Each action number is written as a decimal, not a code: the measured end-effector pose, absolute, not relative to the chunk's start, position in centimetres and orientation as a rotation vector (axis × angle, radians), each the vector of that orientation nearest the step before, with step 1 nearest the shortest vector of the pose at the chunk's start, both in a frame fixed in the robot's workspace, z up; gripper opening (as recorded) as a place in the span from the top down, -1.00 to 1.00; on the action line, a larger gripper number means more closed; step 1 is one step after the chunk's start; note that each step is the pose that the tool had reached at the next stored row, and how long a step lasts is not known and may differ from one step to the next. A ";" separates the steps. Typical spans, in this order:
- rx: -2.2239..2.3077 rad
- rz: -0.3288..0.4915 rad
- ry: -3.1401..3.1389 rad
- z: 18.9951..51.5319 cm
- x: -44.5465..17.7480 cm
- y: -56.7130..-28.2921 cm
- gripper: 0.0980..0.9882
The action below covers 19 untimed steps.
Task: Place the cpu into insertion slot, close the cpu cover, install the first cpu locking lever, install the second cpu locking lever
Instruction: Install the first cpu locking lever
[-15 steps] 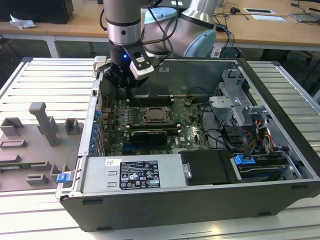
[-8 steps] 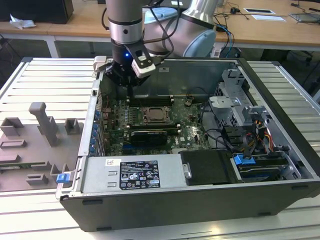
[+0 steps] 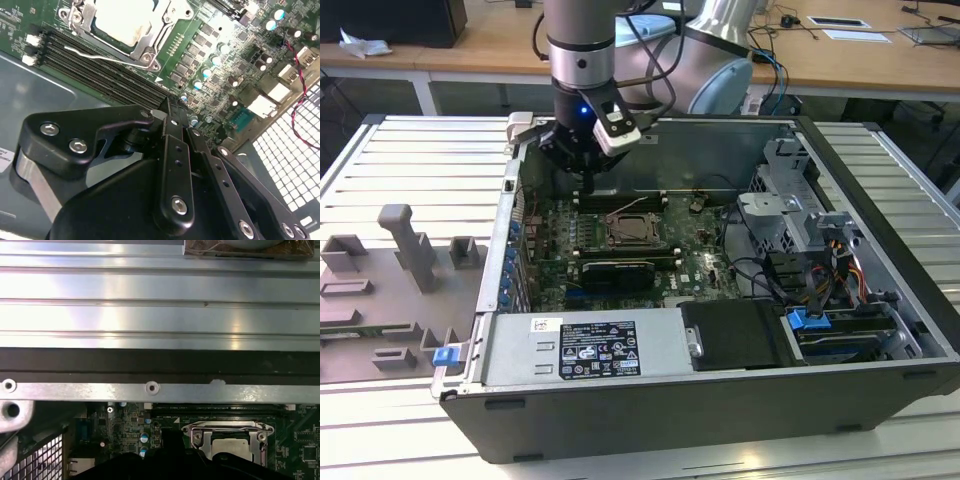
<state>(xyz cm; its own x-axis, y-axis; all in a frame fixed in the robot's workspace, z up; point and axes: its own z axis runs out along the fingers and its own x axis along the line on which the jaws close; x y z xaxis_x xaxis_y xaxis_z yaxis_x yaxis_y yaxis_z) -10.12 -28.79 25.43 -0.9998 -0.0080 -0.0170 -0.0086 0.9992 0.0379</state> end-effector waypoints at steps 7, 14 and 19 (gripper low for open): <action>-0.013 0.059 3.124 25.4 -9.8 -28.8 0.98; -0.013 0.059 3.124 25.4 -9.7 -28.8 0.98; -0.013 0.059 3.124 25.4 -9.5 -28.8 0.98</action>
